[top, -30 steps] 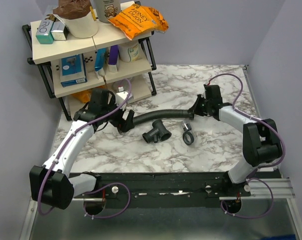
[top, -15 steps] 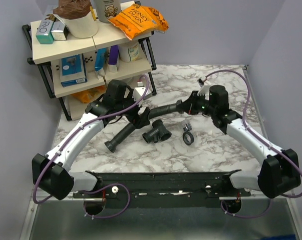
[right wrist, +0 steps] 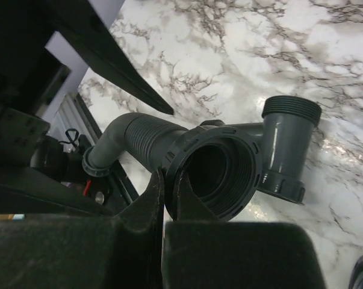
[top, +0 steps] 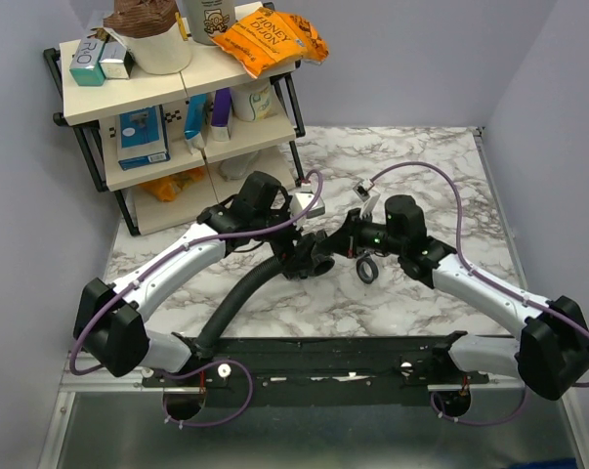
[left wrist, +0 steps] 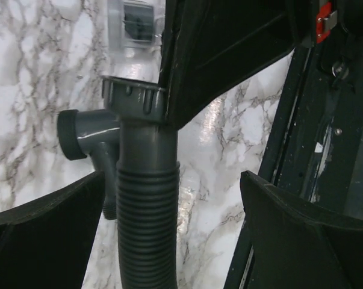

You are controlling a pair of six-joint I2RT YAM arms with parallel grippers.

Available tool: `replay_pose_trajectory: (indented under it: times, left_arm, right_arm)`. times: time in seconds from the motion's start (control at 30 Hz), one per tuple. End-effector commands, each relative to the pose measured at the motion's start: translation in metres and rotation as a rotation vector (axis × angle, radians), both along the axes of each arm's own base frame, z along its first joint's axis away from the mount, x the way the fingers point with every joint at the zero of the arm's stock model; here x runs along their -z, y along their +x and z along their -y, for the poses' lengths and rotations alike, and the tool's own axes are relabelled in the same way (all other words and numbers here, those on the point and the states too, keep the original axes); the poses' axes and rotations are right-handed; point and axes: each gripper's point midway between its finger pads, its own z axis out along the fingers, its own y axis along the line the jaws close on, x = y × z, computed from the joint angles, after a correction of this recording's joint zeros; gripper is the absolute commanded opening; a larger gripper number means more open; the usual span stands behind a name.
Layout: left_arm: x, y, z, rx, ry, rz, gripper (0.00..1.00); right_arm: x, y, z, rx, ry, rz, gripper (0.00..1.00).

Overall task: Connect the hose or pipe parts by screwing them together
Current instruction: Pick up the pipeline from the center of the board.

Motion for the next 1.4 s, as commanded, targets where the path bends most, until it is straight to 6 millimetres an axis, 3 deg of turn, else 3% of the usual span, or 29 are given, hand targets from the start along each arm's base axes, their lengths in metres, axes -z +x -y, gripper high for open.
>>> replay_pose_trajectory:
  times: [0.0,0.2,0.37,0.5,0.83,1.13,1.37]
  left_arm:
    - [-0.006,-0.018,0.01,0.094,-0.069,-0.047,0.99]
    - [-0.001,-0.02,0.01,0.103,-0.071,-0.041,0.99]
    - [-0.003,-0.032,0.014,0.192,-0.11,-0.056,0.99]
    - [0.001,-0.028,0.014,0.224,-0.095,-0.008,0.99]
    - [0.0,-0.035,0.017,0.306,-0.104,0.003,0.99]
    - [-0.022,-0.027,0.027,0.31,-0.155,0.018,0.99]
    - [-0.052,-0.029,0.032,0.31,-0.203,-0.005,0.99]
  right_arm:
    - [-0.026,0.0,-0.011,-0.015,0.06,0.071,0.01]
    - [-0.037,-0.008,-0.014,-0.042,0.077,0.097,0.01]
    - [-0.044,-0.021,-0.027,-0.098,0.092,0.106,0.01]
    - [-0.057,-0.028,-0.033,-0.122,0.108,0.131,0.01]
    - [-0.076,-0.034,-0.038,-0.146,0.137,0.159,0.01]
    - [-0.077,-0.049,-0.051,-0.174,0.135,0.159,0.01]
    - [-0.096,-0.054,-0.049,-0.17,0.173,0.191,0.01]
